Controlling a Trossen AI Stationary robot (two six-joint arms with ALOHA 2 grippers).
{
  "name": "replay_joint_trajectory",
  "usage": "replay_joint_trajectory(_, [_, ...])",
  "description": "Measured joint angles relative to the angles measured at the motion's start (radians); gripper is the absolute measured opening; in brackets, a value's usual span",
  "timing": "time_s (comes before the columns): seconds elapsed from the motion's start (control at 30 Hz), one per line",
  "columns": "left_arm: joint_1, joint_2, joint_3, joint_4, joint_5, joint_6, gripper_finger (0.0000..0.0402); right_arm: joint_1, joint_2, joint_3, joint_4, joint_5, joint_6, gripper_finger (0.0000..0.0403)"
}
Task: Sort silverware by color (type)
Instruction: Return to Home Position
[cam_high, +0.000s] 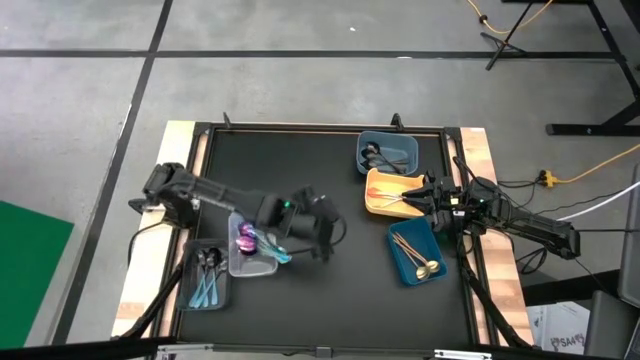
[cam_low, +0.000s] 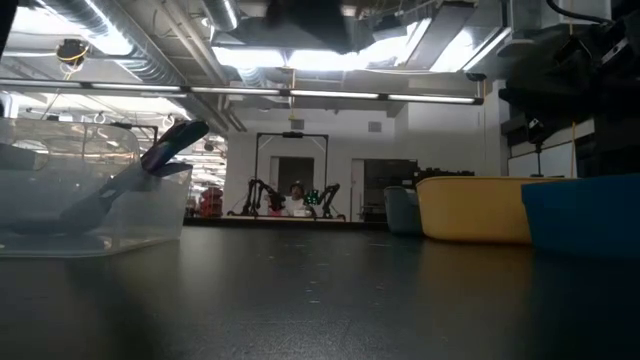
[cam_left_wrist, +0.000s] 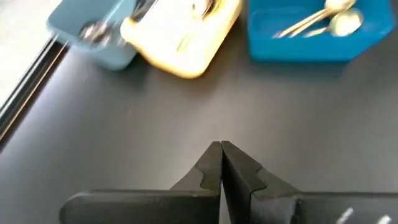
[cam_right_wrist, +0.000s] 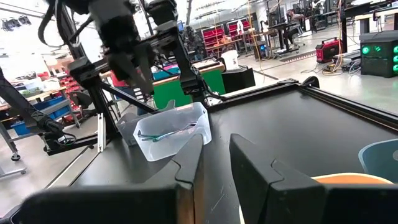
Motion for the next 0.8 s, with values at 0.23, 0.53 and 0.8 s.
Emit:
replay_joint_trajectory(0.23, [0.158, -0.020, 0.000, 0.222, 0.233, 0.275, 0.0000, 0.000, 0.000, 0.000, 0.000, -0.001, 0.000, 0.0072])
replay_joint_trajectory(0.53, [0.311, -0.146, 0.000, 0.309, 0.293, 0.393, 0.0000, 0.000, 0.001, 0.000, -0.001, 0.001, 0.000, 0.0072])
replay_joint_trajectory(0.8, [0.407, -0.306, 0.000, 0.295, 0.311, 0.445, 0.0000, 0.015, 0.001, 0.000, -0.003, 0.019, -0.027, 0.0072])
